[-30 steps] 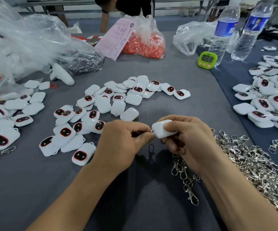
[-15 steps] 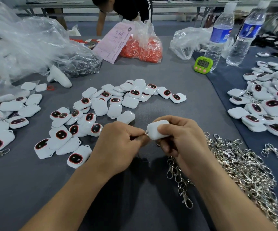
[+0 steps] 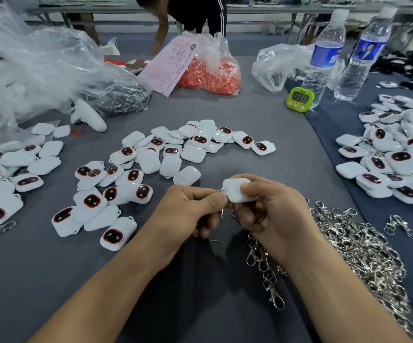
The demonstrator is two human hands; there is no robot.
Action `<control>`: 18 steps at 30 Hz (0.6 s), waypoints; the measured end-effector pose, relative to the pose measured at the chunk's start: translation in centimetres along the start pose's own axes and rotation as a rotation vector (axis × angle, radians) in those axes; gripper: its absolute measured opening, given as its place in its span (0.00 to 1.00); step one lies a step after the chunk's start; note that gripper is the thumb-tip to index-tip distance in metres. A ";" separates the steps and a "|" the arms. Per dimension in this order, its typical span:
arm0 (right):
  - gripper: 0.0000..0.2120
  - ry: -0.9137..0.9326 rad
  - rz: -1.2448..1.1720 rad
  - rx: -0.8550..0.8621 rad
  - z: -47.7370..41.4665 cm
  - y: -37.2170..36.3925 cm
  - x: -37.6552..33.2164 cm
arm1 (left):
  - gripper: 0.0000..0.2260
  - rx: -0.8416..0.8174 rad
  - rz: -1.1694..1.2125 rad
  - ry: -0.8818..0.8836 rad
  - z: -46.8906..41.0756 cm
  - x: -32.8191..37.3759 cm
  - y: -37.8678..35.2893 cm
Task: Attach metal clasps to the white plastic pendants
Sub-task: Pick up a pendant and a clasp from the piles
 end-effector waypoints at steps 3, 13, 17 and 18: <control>0.13 0.050 0.034 0.021 -0.3 0.1 0.0 | 0.10 0.108 -0.169 -0.085 0.1 0.6 1.0; 0.11 0.268 0.349 0.174 -0.1 0.1 -0.6 | 0.12 0.353 -0.796 -0.248 1.1 1.5 1.8; 0.13 0.050 0.039 0.098 -0.3 0.4 0.1 | 0.07 0.163 -0.192 -0.069 -0.3 -0.1 0.9; 0.14 0.031 0.006 0.062 -0.2 0.2 0.3 | 0.07 0.133 -0.097 -0.048 -0.3 -0.2 0.8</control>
Point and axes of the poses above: each hand's wrist, its own z-axis away from the middle knuckle, its own y-axis out of the back of the hand, x = y × z, the point moved 7 cm from there along -z, towards the middle knuckle, and after that the axes turned 12 degrees about -z, right-handed, at the moved point
